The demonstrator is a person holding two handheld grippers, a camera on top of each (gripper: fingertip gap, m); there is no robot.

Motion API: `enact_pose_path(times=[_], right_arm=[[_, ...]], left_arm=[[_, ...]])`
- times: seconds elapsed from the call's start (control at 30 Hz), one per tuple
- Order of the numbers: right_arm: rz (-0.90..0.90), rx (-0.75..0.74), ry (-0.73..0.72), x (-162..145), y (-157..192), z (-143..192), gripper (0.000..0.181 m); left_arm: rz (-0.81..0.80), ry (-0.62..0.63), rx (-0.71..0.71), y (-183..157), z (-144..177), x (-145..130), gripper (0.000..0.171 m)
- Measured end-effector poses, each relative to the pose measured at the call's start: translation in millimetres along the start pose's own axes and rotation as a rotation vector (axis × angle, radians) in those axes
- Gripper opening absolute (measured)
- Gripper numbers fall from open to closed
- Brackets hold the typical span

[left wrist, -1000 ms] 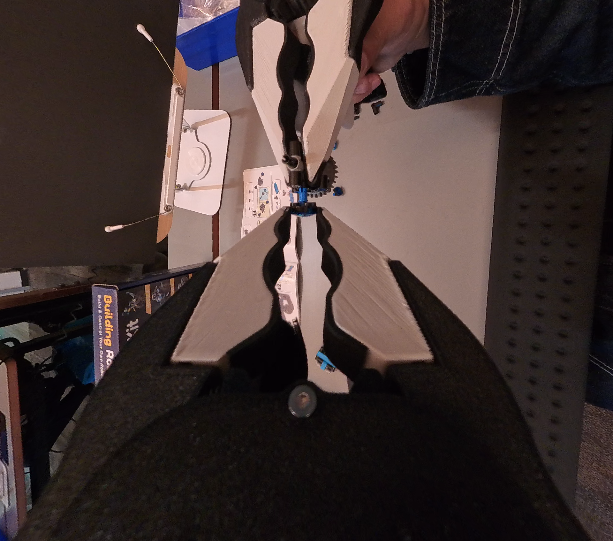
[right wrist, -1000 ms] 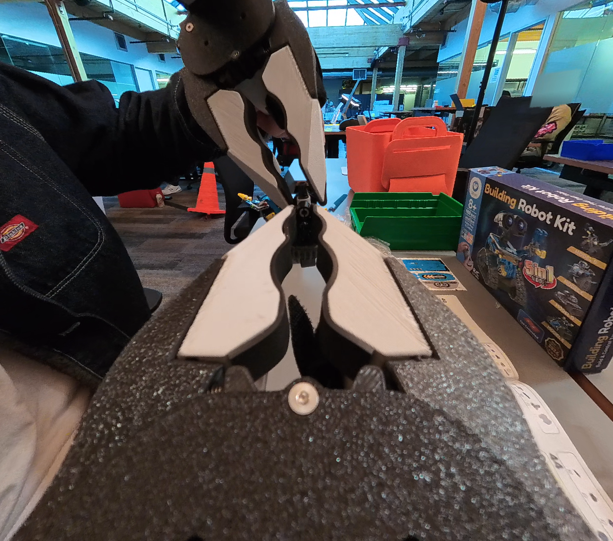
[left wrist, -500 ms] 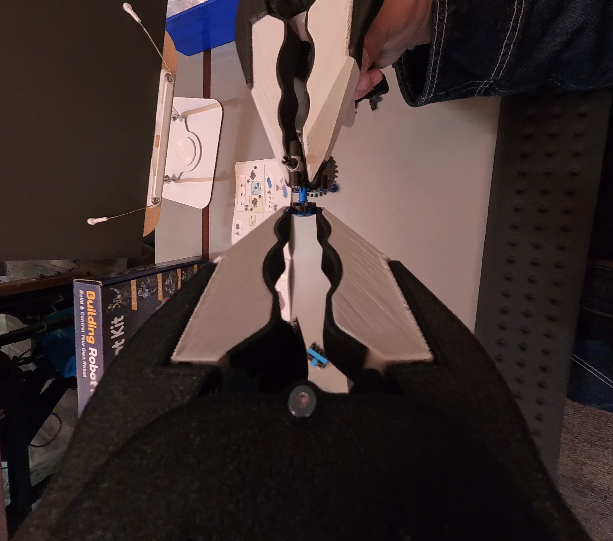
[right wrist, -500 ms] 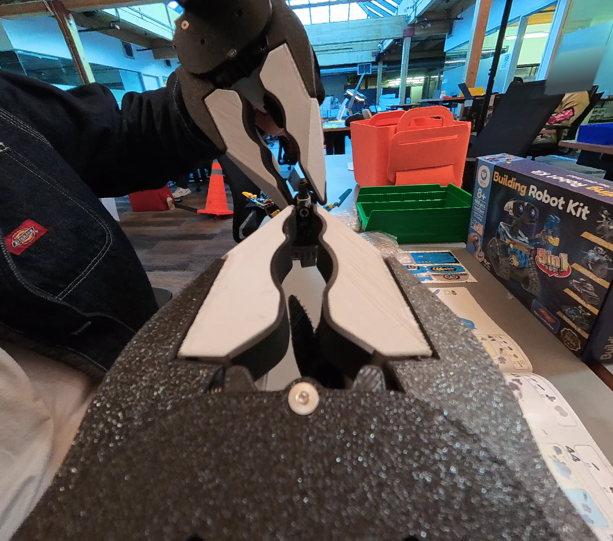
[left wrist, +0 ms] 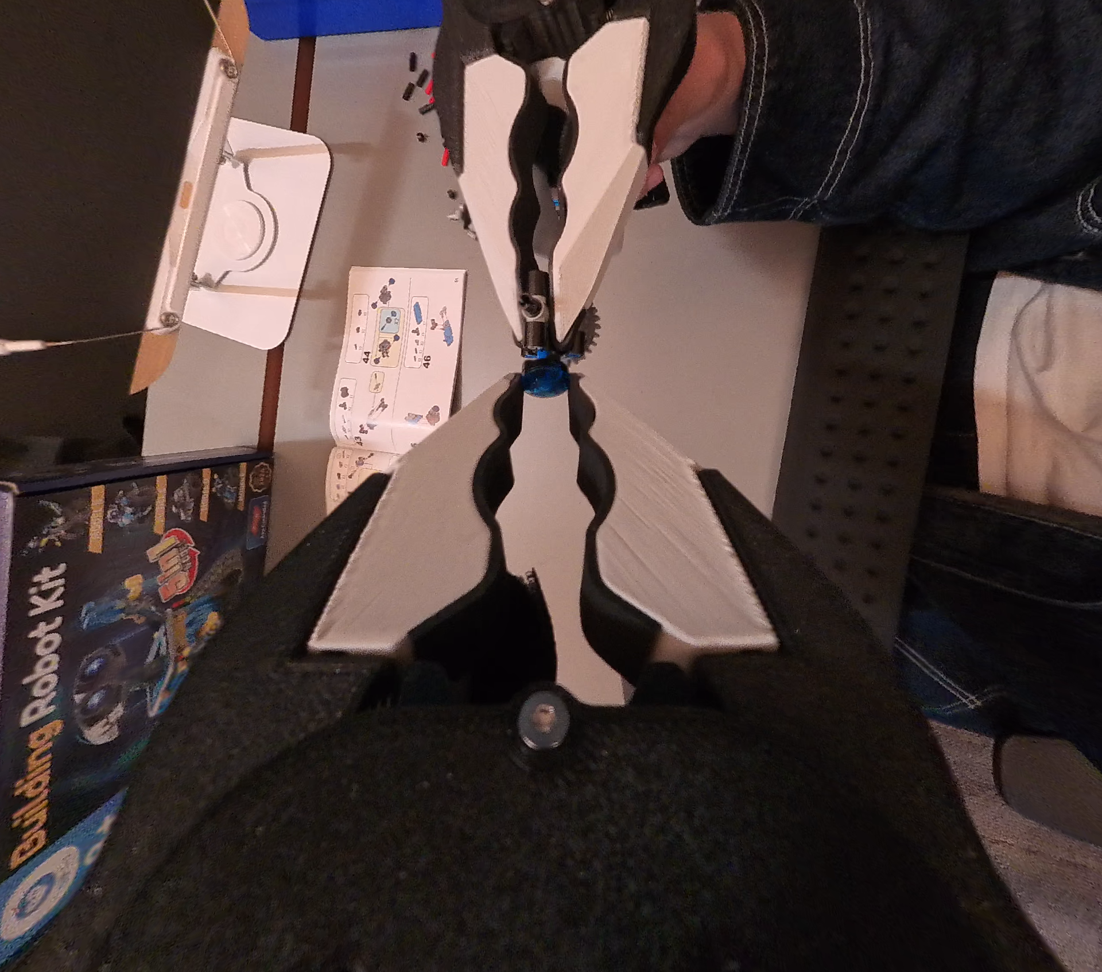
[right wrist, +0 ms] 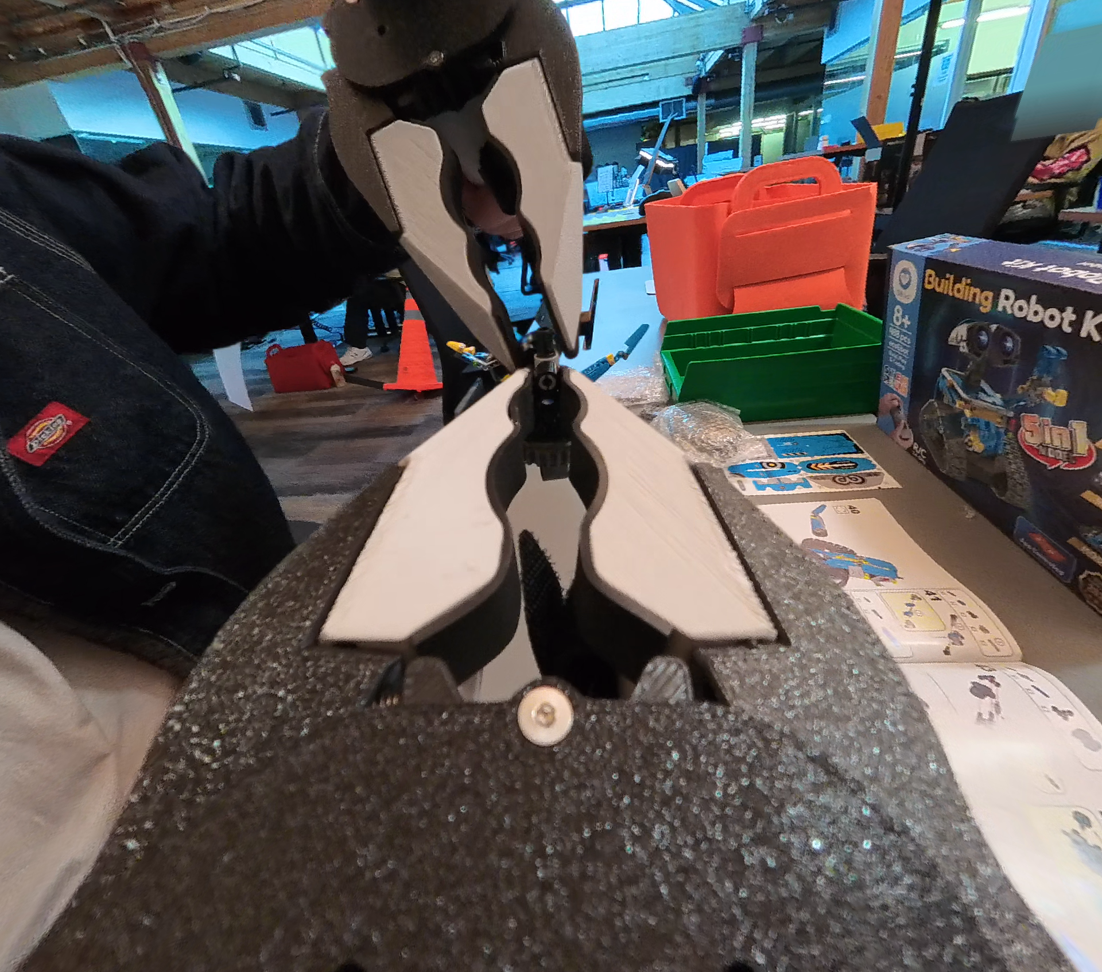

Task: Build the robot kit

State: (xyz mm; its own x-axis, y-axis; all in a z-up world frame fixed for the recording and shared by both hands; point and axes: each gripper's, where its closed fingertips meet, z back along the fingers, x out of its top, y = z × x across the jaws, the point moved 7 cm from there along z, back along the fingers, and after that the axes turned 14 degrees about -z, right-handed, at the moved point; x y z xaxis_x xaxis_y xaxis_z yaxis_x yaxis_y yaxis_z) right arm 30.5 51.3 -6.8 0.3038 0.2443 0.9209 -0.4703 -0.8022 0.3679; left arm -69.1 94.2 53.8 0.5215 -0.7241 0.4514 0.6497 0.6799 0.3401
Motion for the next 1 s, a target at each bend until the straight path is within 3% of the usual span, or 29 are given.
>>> enact_pose_path(times=[0.07,0.23,0.3,0.4,0.47,0.57,0.7,0.87,1.0], right_arm=[[-0.015,0.004,-0.006,-3,-3,-3,0.007],[-0.101,0.105,-0.188,-1,-12,-3,0.007],[-0.155,0.166,-0.282,0,-15,-2,0.007],[-0.207,0.231,-0.373,0,-15,-1,0.006],[-0.206,0.231,-0.343,0,-14,-1,0.006],[-0.182,0.208,-0.305,-1,-13,-1,0.005],[-0.191,0.203,-0.287,-4,-18,3,0.006],[-0.131,0.144,-0.222,-5,-17,3,0.006],[-0.221,0.235,-0.283,-8,-21,-1,0.006]], left_arm=[[0.006,-0.007,-0.001,2,0,-1,0.013],[0.034,-0.081,0.052,10,6,0,0.014],[0.094,-0.195,0.083,12,8,-3,0.014],[0.206,-0.462,0.103,11,5,-12,0.014],[0.271,-0.607,0.094,8,1,-21,0.014],[0.295,-0.708,0.096,4,-5,-28,0.014],[0.285,-0.722,0.122,4,-13,-31,0.014],[0.321,-0.74,0.04,8,-15,-34,0.014],[0.315,-0.775,0.066,9,-14,-32,0.014]])
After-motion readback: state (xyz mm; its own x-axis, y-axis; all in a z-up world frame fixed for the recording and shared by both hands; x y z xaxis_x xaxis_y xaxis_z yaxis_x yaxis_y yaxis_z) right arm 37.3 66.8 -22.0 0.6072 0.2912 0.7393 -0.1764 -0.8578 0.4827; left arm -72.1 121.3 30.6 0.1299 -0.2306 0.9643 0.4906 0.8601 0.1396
